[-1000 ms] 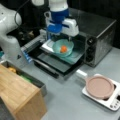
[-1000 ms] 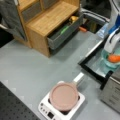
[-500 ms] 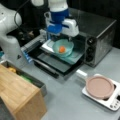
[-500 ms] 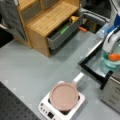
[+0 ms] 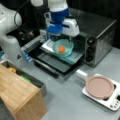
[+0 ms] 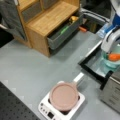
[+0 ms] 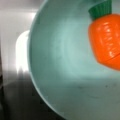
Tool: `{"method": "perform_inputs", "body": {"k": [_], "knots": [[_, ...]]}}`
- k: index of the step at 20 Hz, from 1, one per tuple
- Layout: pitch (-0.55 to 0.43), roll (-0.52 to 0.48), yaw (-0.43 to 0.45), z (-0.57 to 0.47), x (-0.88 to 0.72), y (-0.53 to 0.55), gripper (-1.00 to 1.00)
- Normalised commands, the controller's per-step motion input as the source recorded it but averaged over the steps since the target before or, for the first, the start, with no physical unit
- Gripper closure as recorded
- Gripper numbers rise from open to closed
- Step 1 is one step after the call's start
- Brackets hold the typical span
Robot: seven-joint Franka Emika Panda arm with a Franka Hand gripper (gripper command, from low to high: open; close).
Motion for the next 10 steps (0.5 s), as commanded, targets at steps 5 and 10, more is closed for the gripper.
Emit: {"method": "perform_inputs", "body": {"k": [5,10], "knots": [[0.070,0.041,0.134,0.04,0.19,-0.12,-1.00],[0.084,-0.015,0.245,0.04,0.26,-0.17,-1.00]]}}
